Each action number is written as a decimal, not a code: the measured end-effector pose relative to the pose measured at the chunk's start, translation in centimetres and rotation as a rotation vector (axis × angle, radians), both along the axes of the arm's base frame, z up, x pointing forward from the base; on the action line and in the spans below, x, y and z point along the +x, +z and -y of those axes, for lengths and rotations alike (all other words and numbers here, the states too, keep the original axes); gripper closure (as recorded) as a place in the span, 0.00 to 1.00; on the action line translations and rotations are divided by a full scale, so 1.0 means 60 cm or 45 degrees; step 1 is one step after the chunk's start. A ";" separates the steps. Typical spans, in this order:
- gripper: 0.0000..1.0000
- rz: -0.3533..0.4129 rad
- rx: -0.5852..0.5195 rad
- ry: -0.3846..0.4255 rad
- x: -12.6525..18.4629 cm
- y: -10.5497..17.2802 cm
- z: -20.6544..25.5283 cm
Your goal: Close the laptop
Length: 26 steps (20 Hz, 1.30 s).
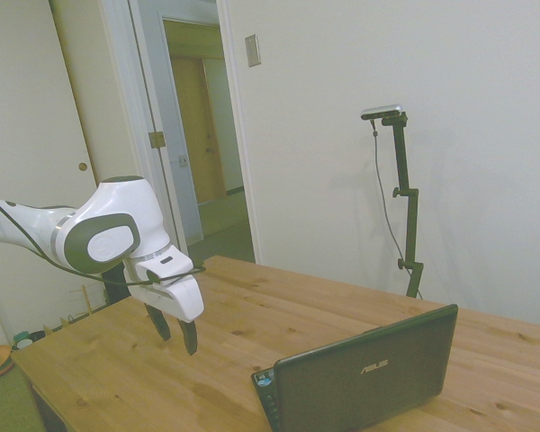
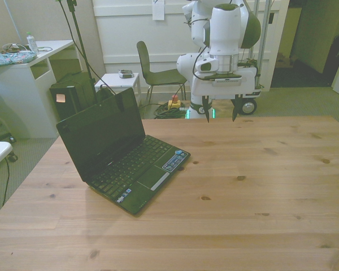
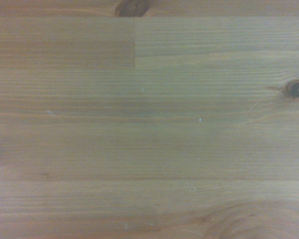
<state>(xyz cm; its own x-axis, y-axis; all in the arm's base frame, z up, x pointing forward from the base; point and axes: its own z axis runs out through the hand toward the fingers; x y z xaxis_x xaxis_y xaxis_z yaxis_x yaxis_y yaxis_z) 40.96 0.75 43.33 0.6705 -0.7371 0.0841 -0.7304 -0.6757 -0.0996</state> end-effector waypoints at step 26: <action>0.00 0.168 -0.179 -0.619 -0.080 0.269 0.340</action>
<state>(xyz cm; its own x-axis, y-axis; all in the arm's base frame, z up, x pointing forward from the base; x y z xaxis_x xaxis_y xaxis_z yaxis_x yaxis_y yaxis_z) 36.14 -19.66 59.47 0.2309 -0.9362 0.2650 -0.9504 -0.2753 -0.1447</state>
